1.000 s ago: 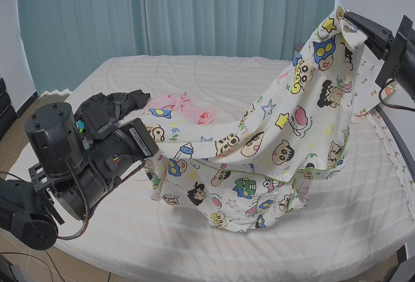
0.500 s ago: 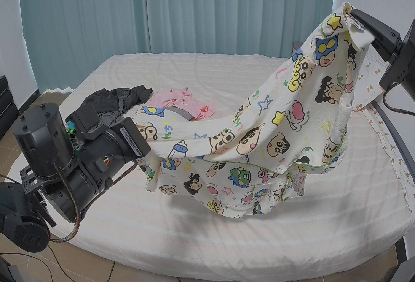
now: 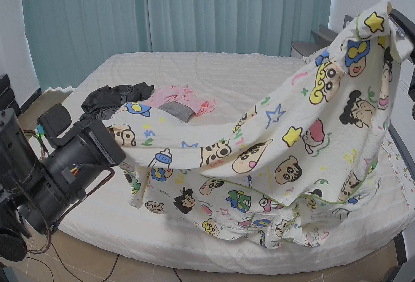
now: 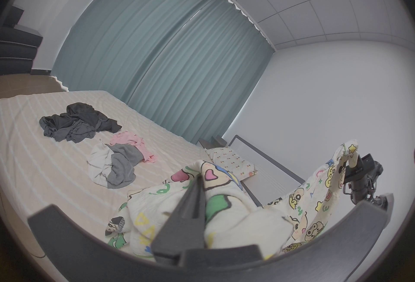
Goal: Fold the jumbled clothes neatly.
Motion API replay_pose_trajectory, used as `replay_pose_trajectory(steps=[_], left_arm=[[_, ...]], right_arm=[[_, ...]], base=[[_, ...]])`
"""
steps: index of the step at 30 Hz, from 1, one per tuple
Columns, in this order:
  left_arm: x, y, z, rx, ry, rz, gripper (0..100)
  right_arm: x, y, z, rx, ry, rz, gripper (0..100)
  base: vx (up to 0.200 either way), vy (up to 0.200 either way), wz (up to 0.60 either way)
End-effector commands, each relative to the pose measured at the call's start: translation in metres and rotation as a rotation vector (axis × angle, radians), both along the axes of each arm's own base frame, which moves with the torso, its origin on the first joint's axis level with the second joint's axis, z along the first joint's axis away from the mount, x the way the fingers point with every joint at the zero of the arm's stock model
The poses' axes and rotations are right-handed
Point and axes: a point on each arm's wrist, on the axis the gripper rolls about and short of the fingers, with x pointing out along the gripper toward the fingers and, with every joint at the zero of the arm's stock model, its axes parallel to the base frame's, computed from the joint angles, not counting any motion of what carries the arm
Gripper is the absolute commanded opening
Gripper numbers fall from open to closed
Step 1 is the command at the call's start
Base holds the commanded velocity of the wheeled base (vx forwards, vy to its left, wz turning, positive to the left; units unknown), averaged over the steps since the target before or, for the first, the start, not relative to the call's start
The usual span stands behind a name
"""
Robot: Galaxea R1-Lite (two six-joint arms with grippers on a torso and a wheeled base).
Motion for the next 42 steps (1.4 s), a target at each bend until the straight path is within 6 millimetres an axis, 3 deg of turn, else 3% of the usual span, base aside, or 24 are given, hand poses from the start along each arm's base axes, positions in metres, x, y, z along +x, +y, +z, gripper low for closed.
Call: replay_pose_trajectory(steps=[1,8,12,13,17,28,42], left_arm=[[-0.007,0.005,-0.001,-0.003,-0.002,-0.009,0],[-0.006,0.004,-0.01,0.025,0.054,-0.018,0],[-0.015,0.01,-0.002,-0.015,0.027,-0.079,0],[-0.024,0.014,0.001,-0.033,0.016,-0.16,0],[-0.033,0.018,-0.003,-0.056,0.037,-0.262,0],[-0.038,0.018,-0.008,-0.06,0.061,-0.297,0],[-0.04,0.021,-0.009,-0.051,0.072,-0.294,0]], right_arm=[[-0.003,-0.002,-0.005,-0.008,0.008,0.003,0],[0.022,0.005,-0.01,-0.033,0.062,-0.029,0],[0.007,0.0,-0.006,-0.018,0.024,0.002,0],[-0.005,-0.004,-0.003,-0.016,0.003,0.059,0],[-0.017,-0.009,0.001,0.017,0.017,0.139,0],[-0.012,-0.007,-0.005,0.0,0.05,0.159,0],[-0.008,-0.005,-0.005,-0.005,0.051,0.172,0]], base=[[0.0,0.0,0.0],[0.0,0.0,0.0],[0.0,0.0,0.0],[0.0,0.0,0.0],[0.0,0.0,0.0],[0.0,0.0,0.0],[-0.171,0.0,0.0]])
